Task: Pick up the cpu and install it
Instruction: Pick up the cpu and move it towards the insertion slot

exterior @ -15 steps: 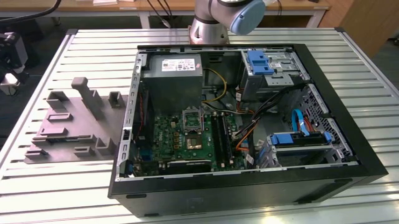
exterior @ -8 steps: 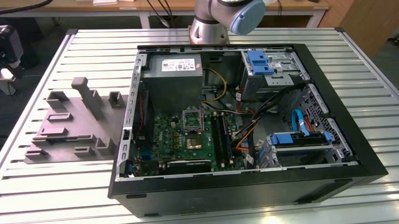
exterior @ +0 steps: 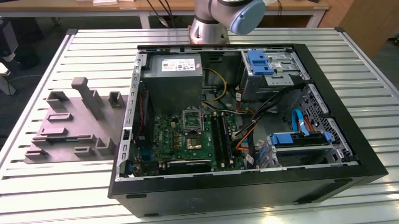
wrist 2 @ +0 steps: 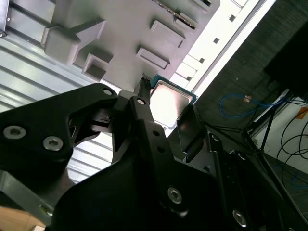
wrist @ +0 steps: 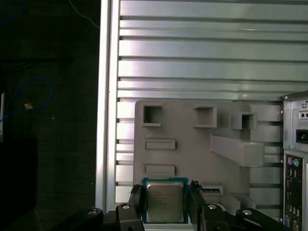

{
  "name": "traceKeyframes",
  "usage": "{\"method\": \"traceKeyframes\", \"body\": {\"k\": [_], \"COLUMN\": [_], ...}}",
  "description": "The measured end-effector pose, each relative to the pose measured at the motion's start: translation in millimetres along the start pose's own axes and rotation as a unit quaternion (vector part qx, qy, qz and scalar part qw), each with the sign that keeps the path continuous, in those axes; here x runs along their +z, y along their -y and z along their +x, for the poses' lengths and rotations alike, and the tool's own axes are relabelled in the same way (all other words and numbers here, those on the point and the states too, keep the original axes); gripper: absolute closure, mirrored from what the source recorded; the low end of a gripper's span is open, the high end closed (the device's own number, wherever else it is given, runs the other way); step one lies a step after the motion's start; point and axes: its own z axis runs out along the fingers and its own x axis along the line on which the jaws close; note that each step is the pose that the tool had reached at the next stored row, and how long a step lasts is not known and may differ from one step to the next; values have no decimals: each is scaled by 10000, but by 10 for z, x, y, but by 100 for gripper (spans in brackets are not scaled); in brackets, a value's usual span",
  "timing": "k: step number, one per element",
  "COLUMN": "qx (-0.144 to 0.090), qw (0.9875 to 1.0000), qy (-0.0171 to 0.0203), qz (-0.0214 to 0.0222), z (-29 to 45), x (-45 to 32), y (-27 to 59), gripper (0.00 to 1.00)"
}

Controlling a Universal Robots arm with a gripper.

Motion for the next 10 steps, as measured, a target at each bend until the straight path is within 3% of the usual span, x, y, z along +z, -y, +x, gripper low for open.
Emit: {"method": "traceKeyframes", "body": {"k": [10], "qx": [0], "qw": [10000], "qy": [0], "qz": [0], "z": [-1], "x": [-29], "y": [-1], "gripper": [53]}}
